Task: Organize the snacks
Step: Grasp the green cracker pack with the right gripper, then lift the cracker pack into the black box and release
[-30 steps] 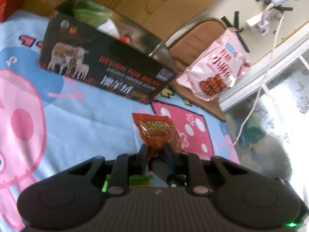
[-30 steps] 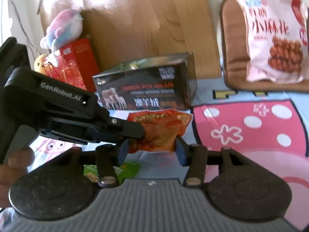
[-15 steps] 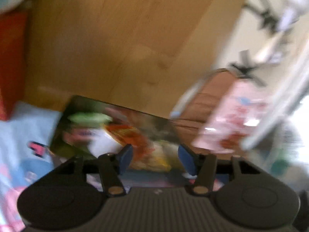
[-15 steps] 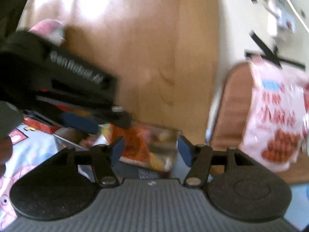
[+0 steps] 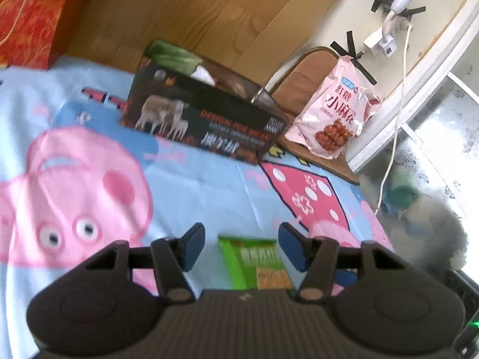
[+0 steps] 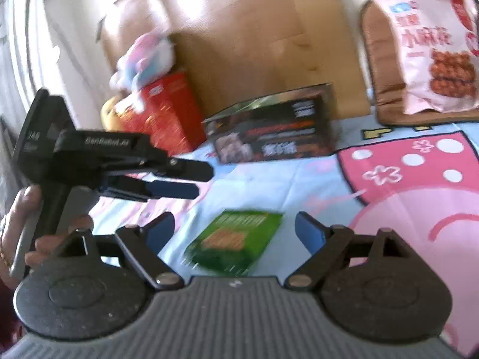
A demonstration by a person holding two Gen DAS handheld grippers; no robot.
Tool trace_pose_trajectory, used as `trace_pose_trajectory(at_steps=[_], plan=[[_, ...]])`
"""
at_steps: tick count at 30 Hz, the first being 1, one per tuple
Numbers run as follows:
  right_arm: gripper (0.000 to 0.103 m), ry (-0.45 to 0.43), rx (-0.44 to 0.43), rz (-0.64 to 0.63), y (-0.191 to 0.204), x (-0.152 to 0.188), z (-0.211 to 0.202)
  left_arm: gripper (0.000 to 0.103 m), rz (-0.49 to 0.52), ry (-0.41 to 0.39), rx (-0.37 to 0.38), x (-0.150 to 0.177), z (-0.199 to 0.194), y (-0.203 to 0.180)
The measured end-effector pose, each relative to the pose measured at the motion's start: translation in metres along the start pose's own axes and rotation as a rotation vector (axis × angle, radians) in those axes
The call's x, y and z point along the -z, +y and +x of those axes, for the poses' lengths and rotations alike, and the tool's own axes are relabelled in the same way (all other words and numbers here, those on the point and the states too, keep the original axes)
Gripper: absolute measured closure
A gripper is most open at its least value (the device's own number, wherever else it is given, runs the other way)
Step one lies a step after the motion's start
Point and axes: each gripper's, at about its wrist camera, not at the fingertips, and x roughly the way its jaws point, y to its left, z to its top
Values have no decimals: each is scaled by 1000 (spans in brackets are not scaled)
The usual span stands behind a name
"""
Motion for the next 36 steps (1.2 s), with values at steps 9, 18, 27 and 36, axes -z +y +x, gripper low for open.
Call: trace_pose_trajectory(at_steps=[9,18,27,36], plan=[[14,117,87,-140,12,-2,15,47,-24,30,-15,15,4,-3],[17,164,94,-198,17,8,25,50,3,26,18,29,8,0],[45,135,138,-188,23,5,29,68,31,28,15,31,8,-8],[46,68,105,-217,38,-10,40,68,27,-43,-6,4,-12,-4]])
